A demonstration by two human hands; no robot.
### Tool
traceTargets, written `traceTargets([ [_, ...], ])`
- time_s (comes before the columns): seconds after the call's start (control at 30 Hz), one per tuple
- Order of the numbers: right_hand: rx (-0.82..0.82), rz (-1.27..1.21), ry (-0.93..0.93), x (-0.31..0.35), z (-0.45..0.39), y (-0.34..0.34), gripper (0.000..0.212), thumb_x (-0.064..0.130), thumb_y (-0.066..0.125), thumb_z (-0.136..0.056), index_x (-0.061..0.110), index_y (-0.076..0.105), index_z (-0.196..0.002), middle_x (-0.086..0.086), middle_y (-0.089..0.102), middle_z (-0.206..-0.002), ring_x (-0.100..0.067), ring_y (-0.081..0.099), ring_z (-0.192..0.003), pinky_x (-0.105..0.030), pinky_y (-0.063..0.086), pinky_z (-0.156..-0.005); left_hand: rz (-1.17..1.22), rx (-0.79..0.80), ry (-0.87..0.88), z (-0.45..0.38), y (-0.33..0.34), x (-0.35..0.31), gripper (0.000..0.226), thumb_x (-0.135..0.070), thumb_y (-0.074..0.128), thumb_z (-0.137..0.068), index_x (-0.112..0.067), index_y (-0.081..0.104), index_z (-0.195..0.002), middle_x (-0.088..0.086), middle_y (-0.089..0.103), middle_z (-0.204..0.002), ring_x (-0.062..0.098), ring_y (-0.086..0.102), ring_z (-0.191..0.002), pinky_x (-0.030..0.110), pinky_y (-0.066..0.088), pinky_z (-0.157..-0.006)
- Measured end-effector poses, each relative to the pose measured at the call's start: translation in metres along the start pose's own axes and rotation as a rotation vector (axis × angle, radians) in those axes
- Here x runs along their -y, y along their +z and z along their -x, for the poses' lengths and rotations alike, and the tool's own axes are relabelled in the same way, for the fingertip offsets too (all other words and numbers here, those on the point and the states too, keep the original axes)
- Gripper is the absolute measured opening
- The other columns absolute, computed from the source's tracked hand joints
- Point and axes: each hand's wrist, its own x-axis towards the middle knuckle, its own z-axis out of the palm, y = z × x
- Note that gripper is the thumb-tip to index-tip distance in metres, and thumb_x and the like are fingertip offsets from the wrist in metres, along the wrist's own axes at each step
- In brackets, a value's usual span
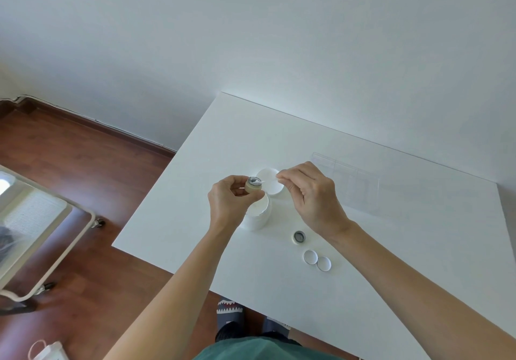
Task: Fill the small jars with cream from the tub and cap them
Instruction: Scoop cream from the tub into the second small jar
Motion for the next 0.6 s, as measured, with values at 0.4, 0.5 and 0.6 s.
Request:
traceTargets([
  [0.4, 0.013, -0.280, 0.679, -0.018, -0.002, 0.028, 0.010, 0.016, 0.065, -0.088, 0.014, 0.072, -0.081, 0.010, 0.070, -0.073, 0.001, 0.063, -0.068, -0.007, 0.045, -0.065, 0.037, -0.091, -0.017, 0.000, -0.030, 0.021, 0.036, -0.006, 0.088, -0.067, -0.026, 0.070, -0.092, -0.009, 0.076, -0.083, 0.003, 0.071, -0.071, 0.012, 0.049, -0.057],
  [0.5, 0.168, -0.169, 0.571, -0.019, 0.002, 0.049, 0.015, 0.009, 0.060, -0.089, 0.004, 0.070, -0.079, -0.004, 0.069, -0.070, -0.017, 0.062, -0.067, -0.021, 0.047, -0.063, 0.050, -0.109, -0.027, 0.001, -0.039, 0.027, 0.037, -0.008, 0.089, -0.068, -0.026, 0.070, -0.094, -0.011, 0.076, -0.085, 0.003, 0.071, -0.074, 0.015, 0.050, -0.062],
  [0.6, 0.290, -0.052, 0.471, -0.020, 0.002, 0.068, 0.020, 0.007, 0.054, -0.090, 0.000, 0.063, -0.074, -0.014, 0.060, -0.068, -0.029, 0.054, -0.067, -0.039, 0.046, -0.062, 0.055, -0.121, -0.031, 0.002, -0.045, 0.031, 0.038, -0.009, 0.089, -0.068, -0.027, 0.070, -0.095, -0.014, 0.076, -0.085, 0.002, 0.071, -0.075, 0.019, 0.050, -0.066],
])
